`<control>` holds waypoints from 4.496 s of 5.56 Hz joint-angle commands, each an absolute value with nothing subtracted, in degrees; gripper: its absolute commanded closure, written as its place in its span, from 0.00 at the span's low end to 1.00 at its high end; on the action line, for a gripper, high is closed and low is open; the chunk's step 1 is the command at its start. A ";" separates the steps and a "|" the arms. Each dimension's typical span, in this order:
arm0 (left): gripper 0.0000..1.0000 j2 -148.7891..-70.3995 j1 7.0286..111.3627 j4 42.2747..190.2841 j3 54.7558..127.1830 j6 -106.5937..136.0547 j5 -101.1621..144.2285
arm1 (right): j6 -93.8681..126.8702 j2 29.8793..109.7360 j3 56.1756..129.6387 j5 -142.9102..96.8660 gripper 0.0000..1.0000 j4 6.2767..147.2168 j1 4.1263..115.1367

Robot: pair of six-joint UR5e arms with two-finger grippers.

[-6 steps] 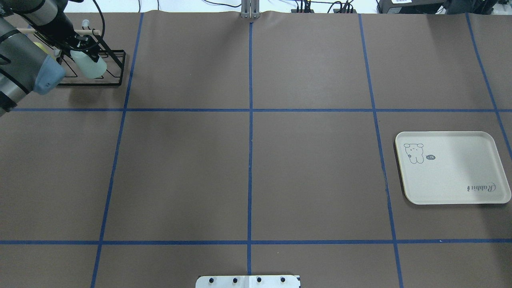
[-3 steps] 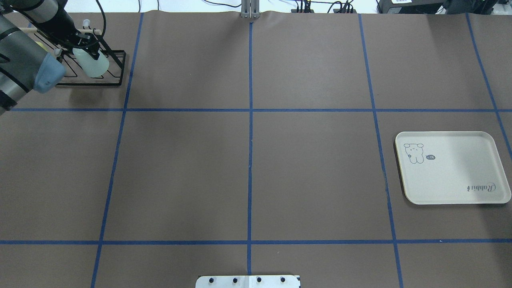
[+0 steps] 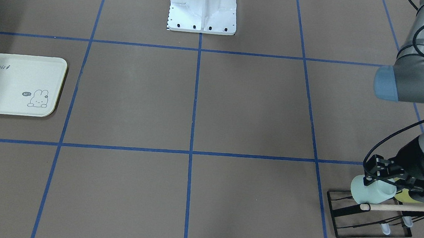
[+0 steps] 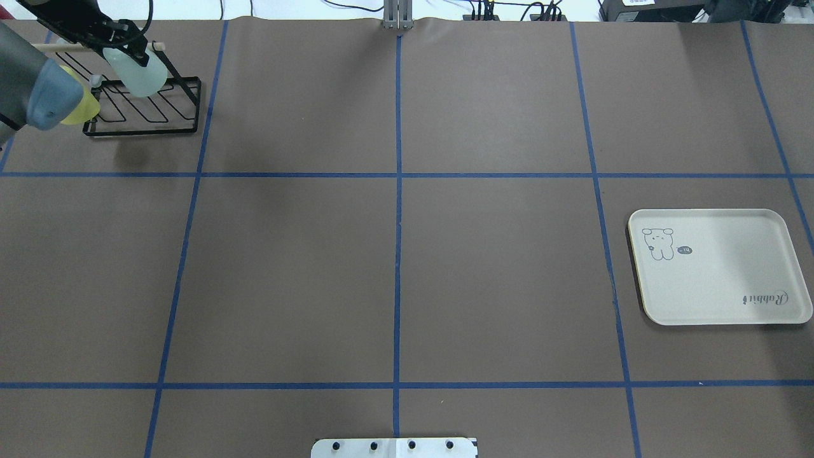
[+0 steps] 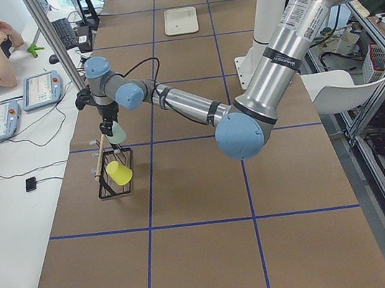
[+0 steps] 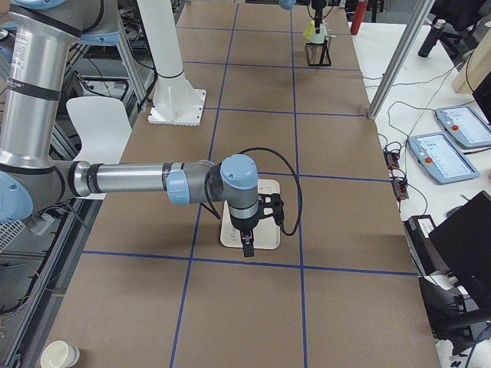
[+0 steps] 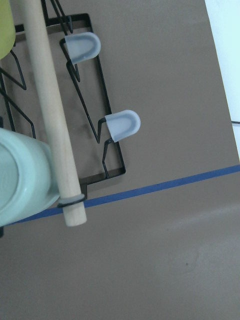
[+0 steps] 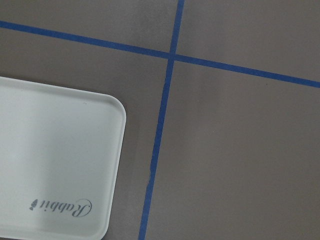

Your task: Left arm grabs green cup and hands to right arm on tray

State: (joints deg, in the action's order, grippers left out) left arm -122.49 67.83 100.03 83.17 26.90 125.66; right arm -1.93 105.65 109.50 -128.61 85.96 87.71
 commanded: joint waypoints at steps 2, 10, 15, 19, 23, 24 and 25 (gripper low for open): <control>1.00 -122.17 68.21 95.27 94.11 33.16 125.42 | 1.90 105.30 109.86 -129.98 0.00 83.95 87.63; 1.00 -118.92 56.44 141.17 95.10 91.07 126.03 | 74.89 97.82 108.64 -132.19 0.00 36.20 69.53; 1.00 -119.00 45.29 165.80 97.38 114.24 125.95 | 101.31 88.72 104.77 -130.26 0.00 1.97 58.74; 1.00 -121.02 42.46 178.13 97.30 128.82 125.51 | 120.28 83.85 104.50 -111.67 0.00 -23.23 43.28; 1.00 -121.73 39.38 178.24 97.30 128.76 125.60 | 120.94 73.34 101.96 -104.68 0.00 -18.85 34.55; 1.00 -121.73 39.38 178.16 97.29 128.76 125.60 | 120.94 71.82 101.95 -103.89 0.00 -16.55 33.67; 1.00 -121.73 39.38 178.15 97.29 128.85 125.51 | 120.94 70.07 101.95 -103.02 0.00 -15.13 33.31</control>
